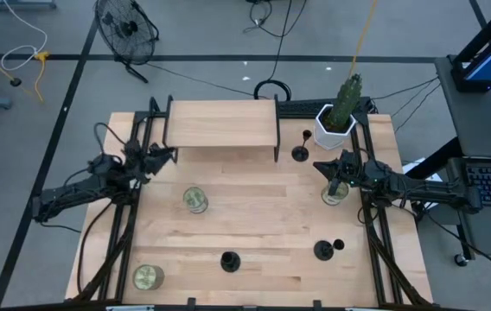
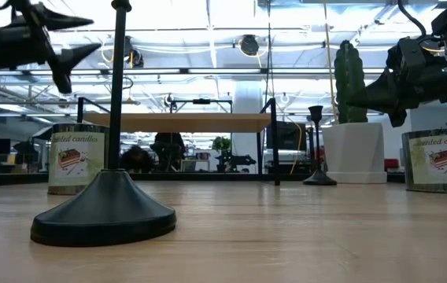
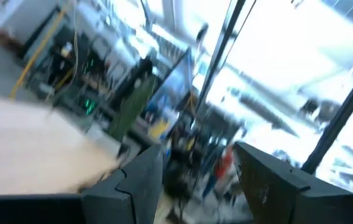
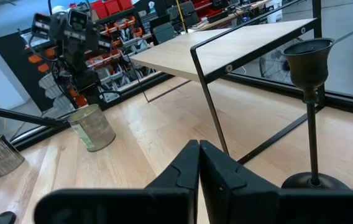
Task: Pick & Place candle stick holders
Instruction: Put the middle silver scented candle on the shelf
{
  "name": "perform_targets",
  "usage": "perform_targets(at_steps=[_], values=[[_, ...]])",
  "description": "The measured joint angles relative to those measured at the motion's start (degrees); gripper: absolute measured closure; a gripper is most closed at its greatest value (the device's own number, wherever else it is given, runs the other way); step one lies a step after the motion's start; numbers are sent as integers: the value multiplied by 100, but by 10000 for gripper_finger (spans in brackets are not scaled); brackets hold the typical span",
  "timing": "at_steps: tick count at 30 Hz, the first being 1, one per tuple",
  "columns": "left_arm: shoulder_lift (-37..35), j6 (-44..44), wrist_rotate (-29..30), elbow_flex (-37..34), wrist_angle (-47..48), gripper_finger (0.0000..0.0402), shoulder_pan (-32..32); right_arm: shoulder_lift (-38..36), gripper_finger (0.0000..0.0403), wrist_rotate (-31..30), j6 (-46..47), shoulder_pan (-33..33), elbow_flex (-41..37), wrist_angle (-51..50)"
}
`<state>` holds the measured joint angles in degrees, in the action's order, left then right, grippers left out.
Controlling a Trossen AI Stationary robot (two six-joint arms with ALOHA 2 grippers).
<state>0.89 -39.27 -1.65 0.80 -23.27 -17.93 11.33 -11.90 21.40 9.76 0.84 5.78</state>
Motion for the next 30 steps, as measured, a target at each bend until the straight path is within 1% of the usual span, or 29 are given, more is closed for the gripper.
perform_targets(at_steps=[2, 4, 6, 8, 10, 14, 16, 17, 19, 23, 27, 30], values=[[2, -53, 134, 0, -318, 197, -2, -2, 397, -2, 1, 0, 0, 0], [0, -321, 173, 4, -561, 197, -2, -2, 397, -1, -1, 2, 0, 0], [2, -471, 63, 4, -690, 197, -4, -2, 397, 0, -2, 0, 0, 0], [0, -469, -192, 4, -796, 197, -4, -2, 397, -2, -1, 0, 0, 0], [2, -455, -347, 4, -801, 197, -2, -2, 397, -2, 0, 0, 0, 0], [2, -388, -346, 4, -821, 197, -4, 0, 397, -2, 1, 2, 0, 0], [5, -519, -270, 36, -692, 197, -4, 0, 397, -2, 1, 0, 0, 0], [31, -550, -224, 103, -510, 197, -4, -2, 397, -2, -1, 1, 0, 0], [111, -531, -118, 335, 143, 197, 16, 0, 397, -2, 0, 0, 0, 0], [515, -507, 119, 1247, 1997, 197, 177, -2, 397, -2, -1, 2, 0, 0], [1246, -652, 174, 2412, 3968, 197, 441, -1, 397, -2, -2, 1, 0, 0], [1923, -923, 177, 3185, 5209, 197, 640, -2, 397, -2, -2, 0, 0, -1]])
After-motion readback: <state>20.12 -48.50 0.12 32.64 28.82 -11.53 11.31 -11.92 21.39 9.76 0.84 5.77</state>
